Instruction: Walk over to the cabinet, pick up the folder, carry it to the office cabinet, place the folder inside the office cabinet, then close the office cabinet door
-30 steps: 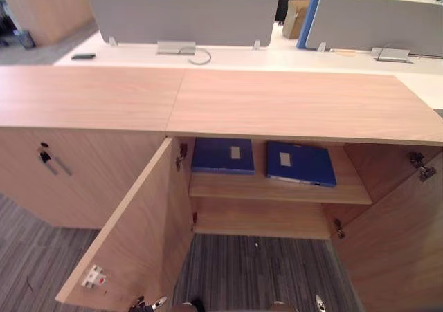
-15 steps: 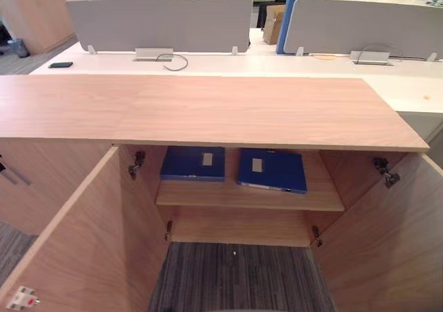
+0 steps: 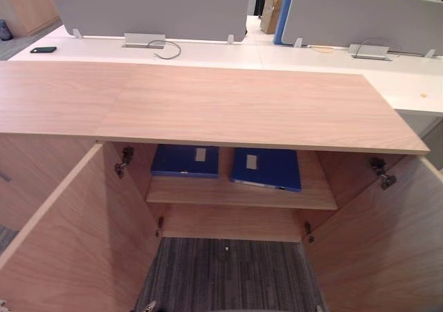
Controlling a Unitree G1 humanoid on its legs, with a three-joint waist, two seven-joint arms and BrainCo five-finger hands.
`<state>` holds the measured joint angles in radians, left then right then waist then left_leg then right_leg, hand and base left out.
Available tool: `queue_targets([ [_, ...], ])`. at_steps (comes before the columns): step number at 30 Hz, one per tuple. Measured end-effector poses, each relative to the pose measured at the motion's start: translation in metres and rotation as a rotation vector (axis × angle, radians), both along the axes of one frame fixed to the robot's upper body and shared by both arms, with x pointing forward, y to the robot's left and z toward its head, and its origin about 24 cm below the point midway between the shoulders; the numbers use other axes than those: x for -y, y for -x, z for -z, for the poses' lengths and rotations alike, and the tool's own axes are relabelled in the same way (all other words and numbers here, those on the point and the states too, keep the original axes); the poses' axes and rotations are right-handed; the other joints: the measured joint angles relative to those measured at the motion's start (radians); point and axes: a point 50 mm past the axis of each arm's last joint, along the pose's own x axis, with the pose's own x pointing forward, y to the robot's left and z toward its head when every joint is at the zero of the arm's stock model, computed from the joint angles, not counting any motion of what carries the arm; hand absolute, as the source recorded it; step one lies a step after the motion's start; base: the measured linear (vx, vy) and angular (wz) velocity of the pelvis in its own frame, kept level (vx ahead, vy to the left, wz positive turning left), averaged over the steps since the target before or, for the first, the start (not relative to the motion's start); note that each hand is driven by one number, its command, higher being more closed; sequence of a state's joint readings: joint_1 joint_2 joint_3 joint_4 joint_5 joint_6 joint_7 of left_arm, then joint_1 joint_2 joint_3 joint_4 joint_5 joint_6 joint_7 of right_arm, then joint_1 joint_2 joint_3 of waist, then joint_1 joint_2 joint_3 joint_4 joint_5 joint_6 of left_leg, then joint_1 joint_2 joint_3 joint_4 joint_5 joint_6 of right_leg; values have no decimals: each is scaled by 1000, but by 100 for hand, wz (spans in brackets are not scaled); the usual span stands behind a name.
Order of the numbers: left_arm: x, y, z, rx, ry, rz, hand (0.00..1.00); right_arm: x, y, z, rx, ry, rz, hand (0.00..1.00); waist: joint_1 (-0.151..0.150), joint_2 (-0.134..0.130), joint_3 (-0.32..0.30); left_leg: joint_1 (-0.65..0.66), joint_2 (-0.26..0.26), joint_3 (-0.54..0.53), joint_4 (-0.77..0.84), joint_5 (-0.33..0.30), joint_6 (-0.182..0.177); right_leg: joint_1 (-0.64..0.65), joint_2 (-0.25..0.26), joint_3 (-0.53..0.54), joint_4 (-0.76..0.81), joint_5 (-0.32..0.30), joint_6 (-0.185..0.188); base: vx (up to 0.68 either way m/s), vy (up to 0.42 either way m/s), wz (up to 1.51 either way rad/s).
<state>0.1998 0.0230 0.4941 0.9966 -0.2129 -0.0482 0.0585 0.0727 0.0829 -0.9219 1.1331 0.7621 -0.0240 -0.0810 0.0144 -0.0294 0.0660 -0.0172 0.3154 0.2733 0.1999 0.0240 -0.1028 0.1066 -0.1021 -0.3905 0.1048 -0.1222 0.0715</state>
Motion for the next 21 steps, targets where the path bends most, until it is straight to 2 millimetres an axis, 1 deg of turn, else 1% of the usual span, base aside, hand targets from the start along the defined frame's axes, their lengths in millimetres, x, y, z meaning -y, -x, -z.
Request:
queue_targets([
  [1,-1,2,0,2,1,-21,0,-1,0,0,0,-1,-5,0,4,1,7,-25,18,-2,71,-18,30,1,2,5,13,-12,-7,-156,-161,-22],
  [2,0,6,0,2,11,-65,0,0,-1,0,-1,1,-14,0,9,6,18,-67,51,-15,189,-37,65,1,15,17,43,-36,-13,-134,-124,-18],
  [3,3,10,1,-4,20,-82,0,1,0,0,-4,4,-24,0,10,5,22,-94,60,-43,251,-35,69,1,19,20,63,-52,-16,-115,-117,-15],
  [4,7,12,2,-5,34,-105,0,1,3,0,-16,8,-39,0,11,9,24,-113,60,-71,302,-36,68,0,20,25,81,-66,-25,-49,-47,-15],
  [5,8,14,3,-11,43,-118,0,2,5,0,-30,15,-83,0,19,13,27,-138,57,-80,364,-51,60,-4,17,36,93,-74,-33,-26,19,-24],
  [6,11,16,4,-16,50,-127,0,4,2,-1,-27,23,-110,0,27,18,35,-156,26,-78,411,-85,40,-8,11,48,98,-73,-35,-10,69,-27],
  [7,12,16,4,-15,55,-135,0,5,1,-1,-27,27,-128,0,29,19,37,-160,8,-69,419,-107,39,-13,8,55,103,-71,-39,11,120,-25],
  [8,15,16,5,-18,60,-137,0,6,0,-1,-27,32,-151,0,32,27,43,-153,-16,-47,403,-145,29,-21,-2,63,124,-76,-36,49,140,-12],
  [9,16,14,5,-17,59,-126,0,6,-2,-1,-26,36,-159,0,31,28,50,-126,-35,-45,355,-171,9,-34,-17,65,152,-76,-25,64,145,-7],
  [10,17,14,5,-21,60,-120,0,7,-2,-1,-29,39,-164,0,32,33,50,-105,-48,-44,308,-180,-4,-40,-22,67,162,-77,-24,95,152,6],
  [11,18,13,6,-26,60,-104,0,9,-3,-2,-28,47,-168,0,31,46,46,-59,-75,-33,203,-190,-21,-55,-30,70,168,-76,-23,84,126,11],
  [12,17,10,5,-20,56,-95,0,9,-4,-2,-26,49,-170,0,30,43,49,-41,-91,-27,162,-190,-22,-60,-39,70,167,-76,-23,95,169,8],
  [13,15,6,4,-11,47,-85,0,7,-5,-2,-23,45,-175,0,35,32,55,-27,-120,-12,124,-175,-10,-66,-61,77,162,-66,-19,70,159,5],
  [14,15,5,4,-8,41,-78,0,7,-6,-2,-20,54,-201,0,33,33,54,-16,-137,-8,108,-173,-7,-54,-74,79,146,-59,-19,59,157,0],
  [15,15,5,4,-11,39,-71,0,7,-5,-3,-20,57,-207,0,31,36,48,-13,-143,-7,101,-173,-7,-51,-79,79,139,-54,-18,62,153,7],
  [17,16,2,4,-7,39,-51,0,6,-2,-3,-26,64,-236,0,32,34,22,-5,-161,-1,63,-161,6,-49,-87,80,108,-27,-10,53,108,-1],
  [18,16,3,4,-11,36,-44,0,6,-2,-3,-26,64,-241,0,31,32,18,15,-168,6,24,-144,8,-44,-87,80,90,-9,-8,27,46,-8],
  [21,16,4,4,-15,36,-36,0,7,-2,-4,-24,71,-255,0,31,33,15,40,-179,14,-31,-117,9,-37,-88,80,68,11,0,-1,21,-4],
])
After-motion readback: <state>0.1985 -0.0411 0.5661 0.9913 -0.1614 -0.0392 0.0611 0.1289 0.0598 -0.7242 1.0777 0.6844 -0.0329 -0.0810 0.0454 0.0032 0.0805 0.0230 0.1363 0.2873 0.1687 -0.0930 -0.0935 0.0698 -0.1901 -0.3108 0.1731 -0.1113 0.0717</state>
